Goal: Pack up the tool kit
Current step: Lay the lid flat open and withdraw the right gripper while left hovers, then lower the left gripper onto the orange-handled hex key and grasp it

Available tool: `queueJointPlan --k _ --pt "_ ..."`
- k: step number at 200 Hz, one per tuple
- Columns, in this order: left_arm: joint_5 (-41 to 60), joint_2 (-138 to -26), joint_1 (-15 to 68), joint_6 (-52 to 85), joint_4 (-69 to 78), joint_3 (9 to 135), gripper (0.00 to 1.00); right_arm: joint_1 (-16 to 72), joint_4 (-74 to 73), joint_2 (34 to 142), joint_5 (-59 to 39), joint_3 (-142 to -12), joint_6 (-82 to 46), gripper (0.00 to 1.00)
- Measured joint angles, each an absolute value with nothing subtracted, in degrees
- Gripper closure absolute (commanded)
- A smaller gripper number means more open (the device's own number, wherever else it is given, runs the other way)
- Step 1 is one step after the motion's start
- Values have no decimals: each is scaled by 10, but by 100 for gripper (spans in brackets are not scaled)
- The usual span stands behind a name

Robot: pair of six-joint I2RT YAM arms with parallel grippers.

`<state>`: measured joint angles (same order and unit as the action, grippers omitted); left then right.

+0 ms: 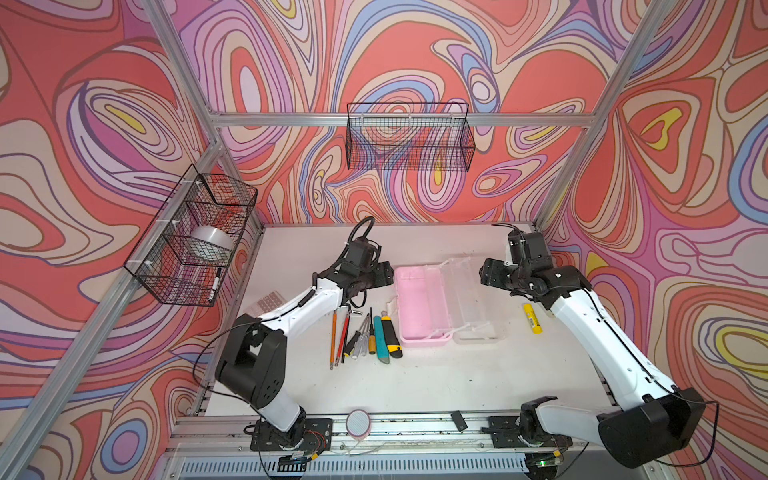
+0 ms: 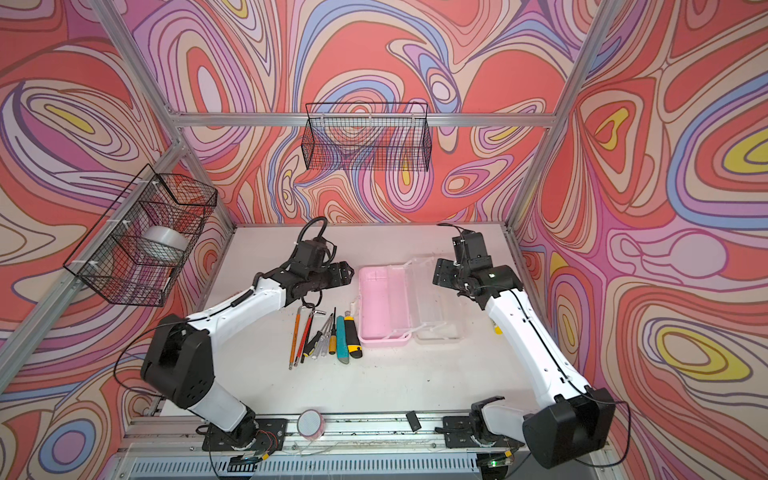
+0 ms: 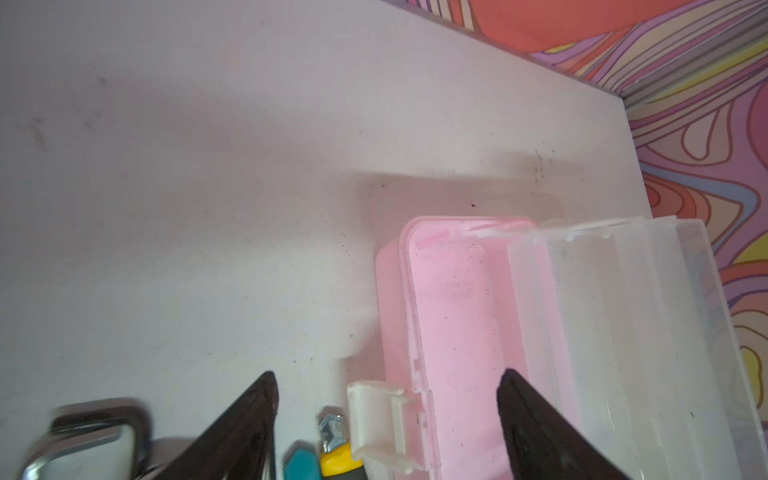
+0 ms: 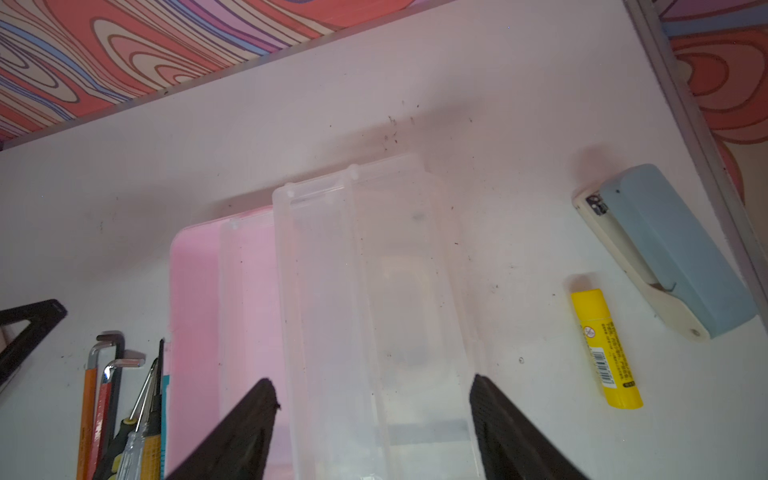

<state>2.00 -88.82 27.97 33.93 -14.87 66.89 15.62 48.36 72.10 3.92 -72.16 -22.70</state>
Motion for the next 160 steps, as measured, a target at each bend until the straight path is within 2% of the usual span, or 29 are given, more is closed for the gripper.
queueJointPlan --k 30,47,75,123,160 --pt "-33 -781 274 321 -199 608 32 258 480 721 50 -724 -244 27" --pt "-55 -732 269 317 -230 557 34 309 472 722 49 -724 -262 27" --pt "-84 -678 262 317 -261 482 40 342 447 725 49 -711 -287 28" --pt "-86 -705 209 317 -249 442 54 349 415 758 47 -676 -314 29" --pt "-76 -765 190 317 -215 441 55 350 402 759 49 -663 -323 30"
